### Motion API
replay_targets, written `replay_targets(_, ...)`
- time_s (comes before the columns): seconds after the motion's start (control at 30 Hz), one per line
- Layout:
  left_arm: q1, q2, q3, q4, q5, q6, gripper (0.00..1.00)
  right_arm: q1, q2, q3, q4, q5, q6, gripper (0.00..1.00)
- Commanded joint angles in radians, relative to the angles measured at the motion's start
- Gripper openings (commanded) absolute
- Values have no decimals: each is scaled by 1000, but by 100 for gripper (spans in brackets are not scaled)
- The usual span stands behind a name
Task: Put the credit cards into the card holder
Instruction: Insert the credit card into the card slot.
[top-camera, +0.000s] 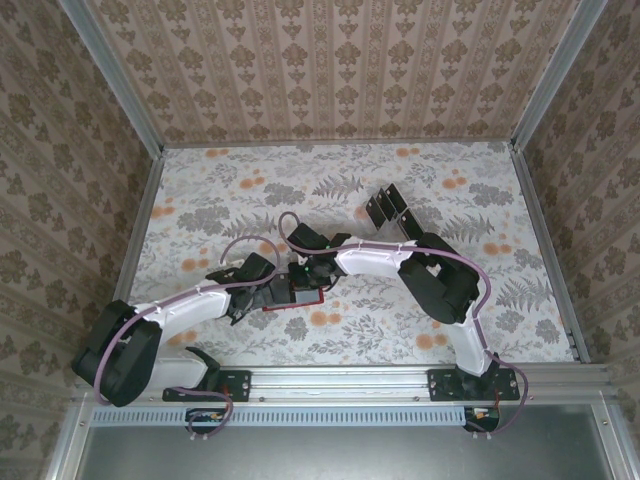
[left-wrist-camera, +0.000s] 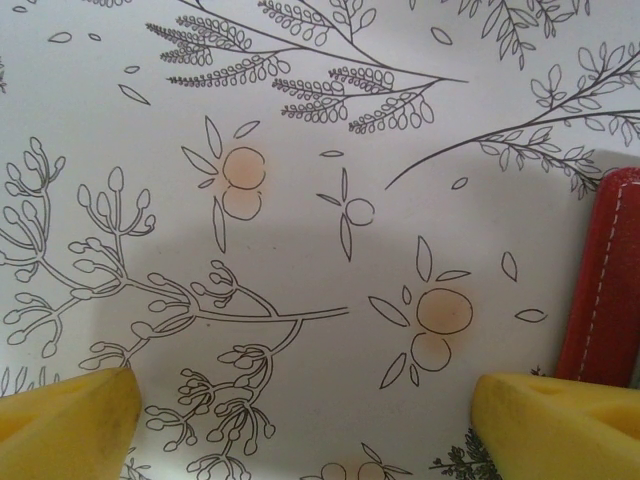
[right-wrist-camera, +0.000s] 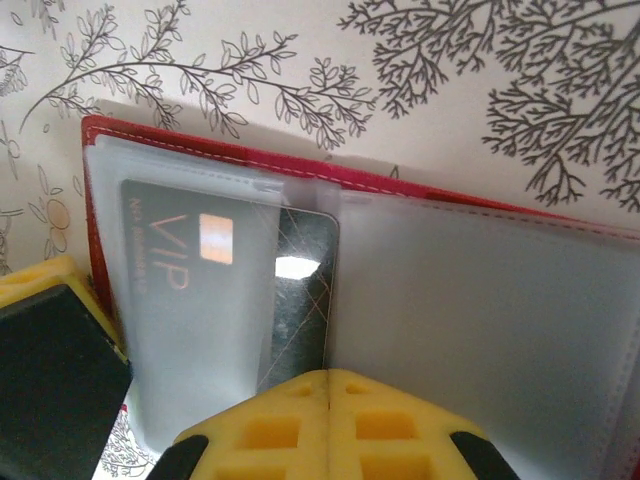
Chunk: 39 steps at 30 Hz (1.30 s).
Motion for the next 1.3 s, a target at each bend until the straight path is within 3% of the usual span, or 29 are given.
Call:
replay_targets(0.0, 7, 9, -18, -16, 9, -5, 100, 20, 20, 30, 35, -46, 27, 7)
replay_targets(0.53, 20, -77, 54, -111, -52, 10, 100, -11, -54, -114, 116, -17, 44, 8)
replay_targets(1.0, 25, 11, 68, -67, -10, 41, 100, -28, -145, -195, 201, -57, 18, 12)
replay_targets(1.27, 24, 61, 67, -34, 5, 52, 100, -37, -163, -157, 127, -28, -5, 12)
